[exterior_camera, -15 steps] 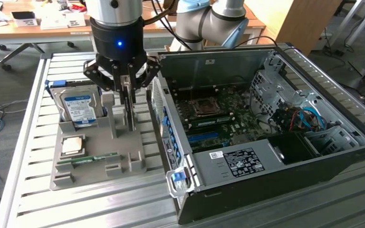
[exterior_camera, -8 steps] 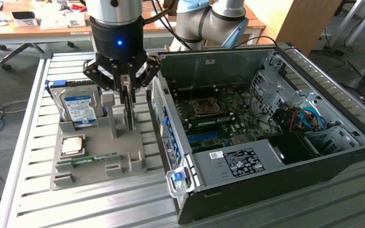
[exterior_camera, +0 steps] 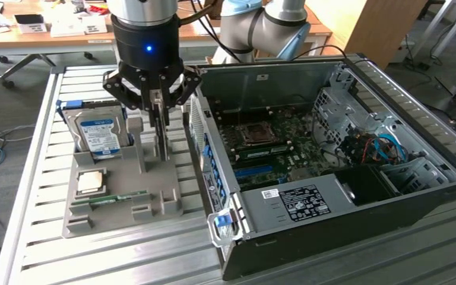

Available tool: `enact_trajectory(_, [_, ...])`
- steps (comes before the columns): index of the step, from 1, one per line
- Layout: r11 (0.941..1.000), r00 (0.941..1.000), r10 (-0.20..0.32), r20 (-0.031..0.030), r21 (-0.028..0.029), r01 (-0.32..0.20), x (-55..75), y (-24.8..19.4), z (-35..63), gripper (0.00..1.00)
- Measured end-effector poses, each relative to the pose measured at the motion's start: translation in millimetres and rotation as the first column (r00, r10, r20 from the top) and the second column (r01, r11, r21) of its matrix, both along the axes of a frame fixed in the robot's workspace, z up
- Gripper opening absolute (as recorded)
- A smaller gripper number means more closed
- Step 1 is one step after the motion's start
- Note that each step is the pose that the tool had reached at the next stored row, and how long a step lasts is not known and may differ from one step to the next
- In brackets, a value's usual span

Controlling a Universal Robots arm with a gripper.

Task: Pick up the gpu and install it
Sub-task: 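Pick up the gpu and move the gpu toward the slot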

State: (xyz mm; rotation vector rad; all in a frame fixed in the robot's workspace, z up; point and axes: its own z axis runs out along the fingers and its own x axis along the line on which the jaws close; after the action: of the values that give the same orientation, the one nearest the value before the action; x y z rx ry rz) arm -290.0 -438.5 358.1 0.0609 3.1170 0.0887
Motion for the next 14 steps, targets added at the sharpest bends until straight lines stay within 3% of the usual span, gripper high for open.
enact_trajectory(14, [1.0000, 1.0000, 0.000, -0.0001, -0.0001, 0.000, 0.0, 0.0, 17.7, 0.27])
